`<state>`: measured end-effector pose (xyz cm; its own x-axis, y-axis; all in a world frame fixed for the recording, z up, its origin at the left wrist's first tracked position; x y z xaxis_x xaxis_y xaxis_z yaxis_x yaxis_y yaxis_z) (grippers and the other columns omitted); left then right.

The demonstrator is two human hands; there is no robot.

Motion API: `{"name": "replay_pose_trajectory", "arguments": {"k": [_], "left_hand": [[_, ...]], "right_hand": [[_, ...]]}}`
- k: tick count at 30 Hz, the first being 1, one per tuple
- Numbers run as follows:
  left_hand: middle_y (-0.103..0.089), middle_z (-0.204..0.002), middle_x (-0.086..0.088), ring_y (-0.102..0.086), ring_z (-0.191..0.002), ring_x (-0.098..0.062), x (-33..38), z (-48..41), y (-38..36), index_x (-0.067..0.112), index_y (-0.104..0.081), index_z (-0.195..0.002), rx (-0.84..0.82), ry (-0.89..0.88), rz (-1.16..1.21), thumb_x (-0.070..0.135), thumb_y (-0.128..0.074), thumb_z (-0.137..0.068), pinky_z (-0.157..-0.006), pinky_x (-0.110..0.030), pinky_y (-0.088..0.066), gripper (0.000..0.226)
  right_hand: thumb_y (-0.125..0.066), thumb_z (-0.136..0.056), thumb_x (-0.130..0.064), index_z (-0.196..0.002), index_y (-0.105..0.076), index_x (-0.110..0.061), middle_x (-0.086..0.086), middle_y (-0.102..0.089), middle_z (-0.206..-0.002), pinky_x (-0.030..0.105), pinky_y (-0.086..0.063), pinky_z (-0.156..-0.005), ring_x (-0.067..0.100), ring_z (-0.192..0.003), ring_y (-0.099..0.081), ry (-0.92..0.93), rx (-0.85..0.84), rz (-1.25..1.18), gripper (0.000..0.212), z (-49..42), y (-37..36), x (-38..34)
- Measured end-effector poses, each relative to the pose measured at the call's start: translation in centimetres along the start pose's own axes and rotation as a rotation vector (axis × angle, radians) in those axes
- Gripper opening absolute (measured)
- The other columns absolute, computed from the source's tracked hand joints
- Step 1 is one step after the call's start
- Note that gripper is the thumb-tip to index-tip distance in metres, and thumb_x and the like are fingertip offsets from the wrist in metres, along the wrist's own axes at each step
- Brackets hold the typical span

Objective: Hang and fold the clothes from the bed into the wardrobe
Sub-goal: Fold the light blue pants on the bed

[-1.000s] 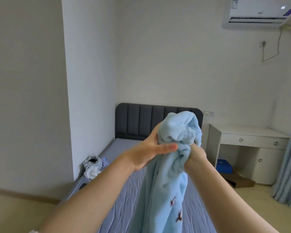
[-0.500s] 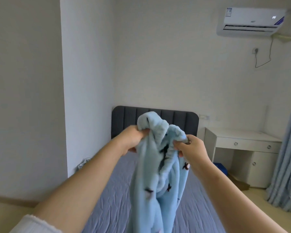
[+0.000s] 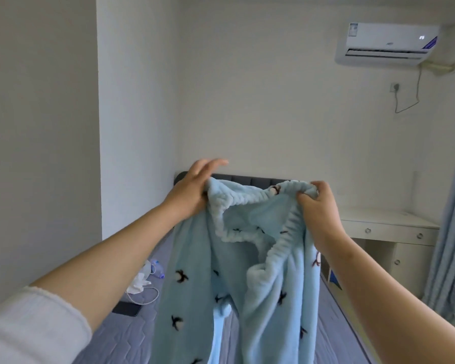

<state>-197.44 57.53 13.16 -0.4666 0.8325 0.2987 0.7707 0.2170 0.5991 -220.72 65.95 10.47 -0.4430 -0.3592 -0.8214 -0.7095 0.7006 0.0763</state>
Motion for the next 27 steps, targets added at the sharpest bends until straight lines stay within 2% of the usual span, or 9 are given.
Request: {"name": "replay_pose_trajectory", "arguments": {"k": [3,6,9,12,14,15,19,23,27], "left_hand": [[-0.050,-0.108,0.014,-0.048,-0.091,-0.008,0.2,-0.4,-1.1,0.024,-0.063,-0.107,-0.170,-0.058,-0.222,0.002,-0.043,-0.083,-0.080,-0.027,-0.040,0.038],[-0.056,-0.069,0.004,-0.052,-0.066,-0.008,0.3,-1.0,-1.8,0.012,-0.058,-0.069,-0.160,0.298,0.363,-0.004,-0.042,-0.083,-0.063,-0.021,-0.044,0.026],[-0.062,-0.070,0.003,-0.059,-0.067,-0.010,1.5,-0.5,-3.8,0.014,-0.062,-0.075,-0.368,0.360,0.614,0.005,-0.059,-0.076,-0.061,-0.018,-0.047,0.009],[-0.066,-0.083,0.000,-0.061,-0.082,-0.012,1.9,0.3,-5.2,0.015,-0.066,-0.088,-0.554,0.189,0.263,0.020,-0.075,-0.074,-0.074,-0.026,-0.047,0.017],[-0.068,-0.094,0.003,-0.062,-0.092,-0.014,0.7,-0.2,-4.6,0.022,-0.065,-0.091,-0.387,0.250,0.057,0.035,-0.075,-0.075,-0.084,-0.030,-0.048,0.023],[-0.068,-0.098,0.003,-0.061,-0.095,-0.014,0.3,-0.6,-3.8,0.022,-0.066,-0.094,-0.264,0.318,0.109,0.036,-0.072,-0.078,-0.088,-0.030,-0.048,0.022],[-0.067,-0.110,-0.004,-0.062,-0.102,-0.018,-0.4,-1.5,-3.4,0.016,-0.063,-0.101,-0.078,0.576,0.692,0.029,-0.061,-0.089,-0.085,-0.029,-0.047,0.018],[-0.065,-0.109,-0.011,-0.063,-0.099,-0.026,-0.5,-1.8,-3.6,0.008,-0.058,-0.115,0.067,0.785,0.882,0.031,-0.055,-0.093,-0.085,-0.037,-0.051,0.032],[-0.064,-0.098,-0.008,-0.061,-0.096,-0.024,0.2,-2.3,-3.4,0.011,-0.059,-0.098,0.171,0.825,0.848,0.036,-0.056,-0.091,-0.084,-0.036,-0.048,0.026]], "right_hand": [[-0.043,-0.086,-0.007,-0.088,-0.045,-0.032,-0.010,-0.053,-0.082,0.022,-0.038,-0.059,0.004,-0.075,-0.050,0.016,-0.054,0.061,0.025,-0.2,-0.5,-0.1],[-0.041,-0.086,-0.007,-0.083,-0.046,-0.032,-0.008,-0.055,-0.083,0.021,-0.038,-0.059,0.005,-0.075,-0.051,-0.007,-0.128,0.082,0.026,0.1,-1.9,0.6],[-0.042,-0.090,-0.012,-0.084,-0.046,-0.031,-0.007,-0.054,-0.084,0.022,-0.039,-0.060,0.007,-0.076,-0.051,-0.082,-0.127,0.016,0.020,0.5,-2.5,1.4],[-0.043,-0.091,-0.012,-0.080,-0.046,-0.030,-0.007,-0.054,-0.083,0.021,-0.039,-0.059,0.007,-0.075,-0.051,-0.088,-0.118,-0.016,0.022,0.4,-2.5,1.7],[-0.045,-0.091,-0.011,-0.079,-0.047,-0.030,-0.007,-0.054,-0.082,0.021,-0.040,-0.059,0.008,-0.074,-0.051,-0.086,-0.145,-0.036,0.022,0.5,-2.8,1.7],[-0.047,-0.091,-0.011,-0.080,-0.048,-0.030,-0.006,-0.054,-0.081,0.021,-0.041,-0.058,0.008,-0.072,-0.051,-0.091,-0.169,-0.038,0.022,0.5,-3.0,1.7],[-0.046,-0.090,-0.008,-0.080,-0.051,-0.029,-0.003,-0.056,-0.079,0.024,-0.045,-0.062,0.013,-0.072,-0.051,-0.122,-0.234,-0.028,0.023,1.1,-4.1,1.8],[-0.053,-0.091,-0.028,-0.093,-0.051,-0.034,-0.003,-0.061,-0.098,0.024,-0.048,-0.071,0.008,-0.083,-0.059,-0.109,-0.325,-0.189,0.007,2.5,-5.9,0.8],[-0.068,-0.065,-0.049,-0.119,-0.040,-0.034,-0.009,-0.057,-0.114,0.042,-0.044,-0.096,0.017,-0.109,-0.054,-0.039,-0.424,0.109,0.063,3.7,-8.0,0.4]]}}
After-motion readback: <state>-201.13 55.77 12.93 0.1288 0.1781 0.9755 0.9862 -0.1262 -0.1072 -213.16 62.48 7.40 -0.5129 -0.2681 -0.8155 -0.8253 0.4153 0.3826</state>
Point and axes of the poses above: each hand's wrist, its own z-axis away from the middle knuckle, its own y-axis out of the back of the hand, x = y × z, the point moved 7 cm from there along -z, towards the middle knuckle
